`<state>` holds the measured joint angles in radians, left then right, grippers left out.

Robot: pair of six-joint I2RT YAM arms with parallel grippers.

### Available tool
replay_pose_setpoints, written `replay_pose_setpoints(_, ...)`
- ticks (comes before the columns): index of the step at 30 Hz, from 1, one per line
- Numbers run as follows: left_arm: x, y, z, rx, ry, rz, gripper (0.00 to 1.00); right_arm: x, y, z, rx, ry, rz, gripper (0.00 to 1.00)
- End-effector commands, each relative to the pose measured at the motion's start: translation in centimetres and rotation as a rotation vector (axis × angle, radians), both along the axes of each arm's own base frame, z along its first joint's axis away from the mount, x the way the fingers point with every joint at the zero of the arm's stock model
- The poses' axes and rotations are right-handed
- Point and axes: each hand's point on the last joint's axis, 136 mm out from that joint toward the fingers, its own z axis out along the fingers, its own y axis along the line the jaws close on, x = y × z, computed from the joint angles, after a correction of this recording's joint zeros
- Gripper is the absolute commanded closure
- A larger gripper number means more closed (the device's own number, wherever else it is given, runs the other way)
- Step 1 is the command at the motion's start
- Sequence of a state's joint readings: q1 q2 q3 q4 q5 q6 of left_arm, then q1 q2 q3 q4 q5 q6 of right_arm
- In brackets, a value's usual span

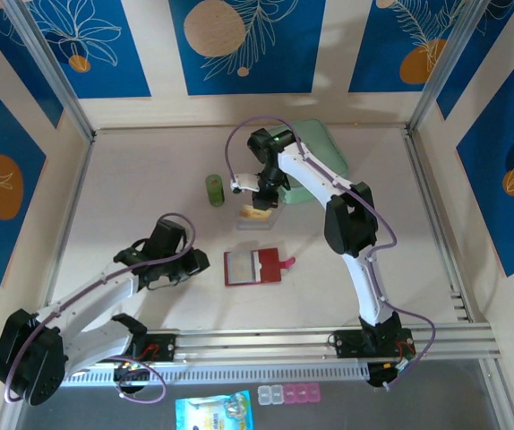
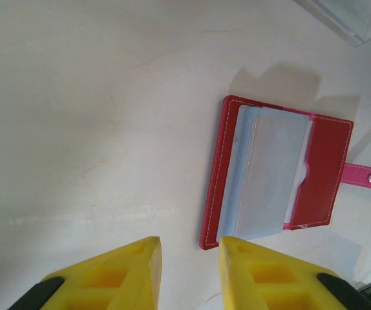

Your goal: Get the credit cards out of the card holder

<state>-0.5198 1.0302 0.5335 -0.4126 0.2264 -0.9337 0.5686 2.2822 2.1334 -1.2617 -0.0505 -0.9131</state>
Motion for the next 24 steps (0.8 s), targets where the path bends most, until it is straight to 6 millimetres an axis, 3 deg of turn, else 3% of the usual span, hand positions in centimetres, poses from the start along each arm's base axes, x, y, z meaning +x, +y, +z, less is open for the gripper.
replay_pose_setpoints(1,-0.1,0.6,0.2,0.015,0.001,0.001,0.71,-1.4,0.1,-0.2,0.011,0.081,0.026,1.00)
replay_pose_setpoints(22,0.1,0.7,-0.3,-0.001,0.011,0.016,0.71,-3.7,0.1,-4.0,-0.013,0.194,0.041,1.00)
replay_pose_setpoints(24,0.1,0.6,-0.3,-0.007,0.013,0.013,0.71,-3.8,0.1,-4.0,-0.007,0.194,0.040,0.93)
